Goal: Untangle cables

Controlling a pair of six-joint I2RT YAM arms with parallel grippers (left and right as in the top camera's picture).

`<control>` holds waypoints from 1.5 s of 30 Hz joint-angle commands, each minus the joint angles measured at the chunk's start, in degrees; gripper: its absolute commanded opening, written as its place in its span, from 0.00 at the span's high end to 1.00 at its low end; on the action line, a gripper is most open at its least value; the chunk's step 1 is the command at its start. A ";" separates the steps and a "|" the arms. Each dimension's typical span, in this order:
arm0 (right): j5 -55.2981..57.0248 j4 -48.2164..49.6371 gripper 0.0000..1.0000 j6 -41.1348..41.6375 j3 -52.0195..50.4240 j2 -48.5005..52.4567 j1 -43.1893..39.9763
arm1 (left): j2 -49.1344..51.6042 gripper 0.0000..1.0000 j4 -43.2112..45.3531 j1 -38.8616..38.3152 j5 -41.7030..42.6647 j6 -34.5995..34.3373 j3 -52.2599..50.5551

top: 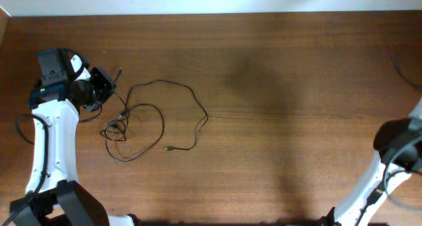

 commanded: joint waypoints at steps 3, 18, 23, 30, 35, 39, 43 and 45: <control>-0.87 -11.65 0.96 8.02 -0.11 11.13 -1.62 | -0.94 1.00 -1.11 -0.22 -0.66 1.11 -0.11; 25.24 -42.32 0.96 45.70 -1.64 13.77 -8.33 | -0.94 1.00 -2.64 -0.22 -0.63 1.11 -0.11; 3.67 -35.26 0.96 30.49 -3.28 13.77 -10.03 | -0.94 1.00 -3.78 -0.22 -0.63 1.11 -0.11; -17.68 -28.39 0.01 22.91 -3.19 13.38 -6.43 | -0.94 1.00 -4.48 -0.22 -0.61 1.11 -0.11; 24.92 -42.18 0.01 39.47 0.37 3.91 -2.62 | -0.94 1.00 -4.44 -0.22 -0.63 1.11 -0.11; 13.53 -49.90 0.01 43.95 0.37 -5.16 -0.48 | -0.94 1.00 -4.44 -0.24 -0.31 0.63 -0.11; -32.20 -63.23 0.01 30.69 0.09 -5.29 4.79 | -0.94 1.00 1.16 -4.63 27.67 13.05 -0.11; -40.39 -68.19 0.01 23.28 -0.09 -5.31 8.72 | -0.96 1.00 7.85 -8.28 40.94 18.10 -0.11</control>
